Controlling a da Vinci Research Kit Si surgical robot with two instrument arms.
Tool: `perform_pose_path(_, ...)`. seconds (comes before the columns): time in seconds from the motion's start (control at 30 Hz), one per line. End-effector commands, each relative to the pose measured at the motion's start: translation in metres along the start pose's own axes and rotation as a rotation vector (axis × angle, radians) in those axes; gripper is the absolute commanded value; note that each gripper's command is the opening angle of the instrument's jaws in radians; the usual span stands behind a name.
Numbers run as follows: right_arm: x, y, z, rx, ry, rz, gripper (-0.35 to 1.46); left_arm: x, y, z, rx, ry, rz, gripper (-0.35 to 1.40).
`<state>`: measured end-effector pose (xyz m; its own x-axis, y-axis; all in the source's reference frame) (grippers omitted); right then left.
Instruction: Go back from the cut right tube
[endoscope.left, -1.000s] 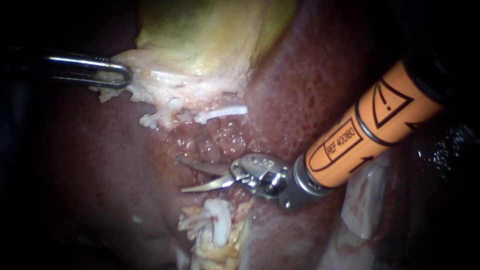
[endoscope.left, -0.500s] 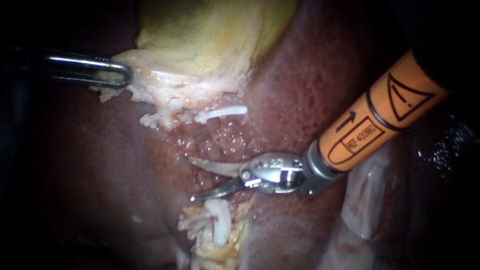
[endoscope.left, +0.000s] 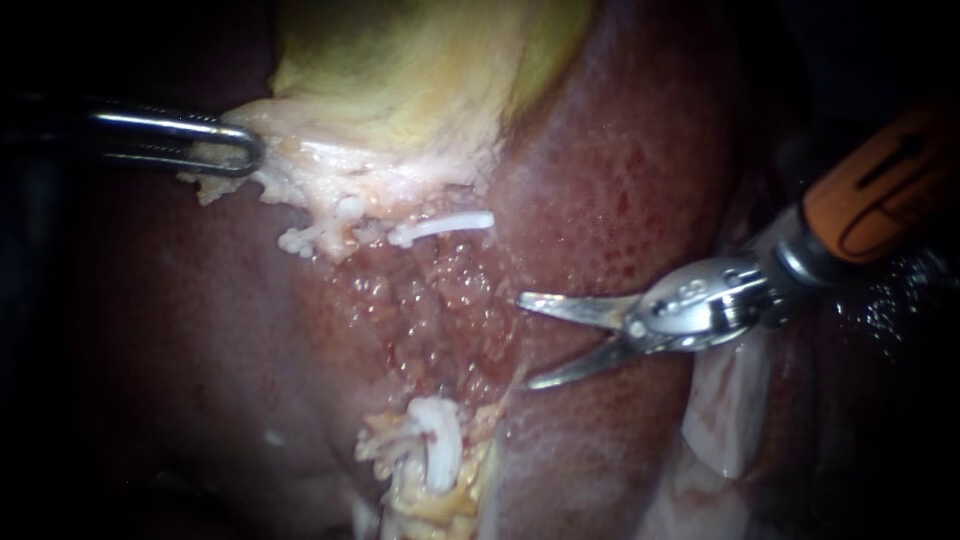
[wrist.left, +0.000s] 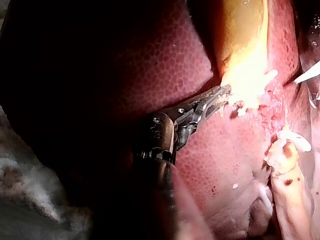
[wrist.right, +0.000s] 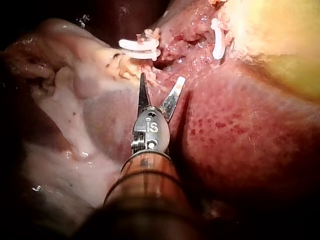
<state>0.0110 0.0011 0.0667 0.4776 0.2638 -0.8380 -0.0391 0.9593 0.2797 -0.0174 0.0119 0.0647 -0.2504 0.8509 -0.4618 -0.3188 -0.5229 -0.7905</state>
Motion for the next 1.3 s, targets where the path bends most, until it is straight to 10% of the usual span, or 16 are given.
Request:
perform_pose_path(0.03, 0.0, 0.0002, -0.0006, 0.003, 0.001, -0.007, 1.43, 0.0, 0.0, 0.0, 0.0, 0.0, 0.0, -0.35)
perform_pose_path(1.3, -0.0005, 0.0015, -0.0046, -0.011, -0.039, -0.004, 1.43, -0.0034, -0.0013, 0.0062, -0.016, -0.017, 0.018, -0.35)
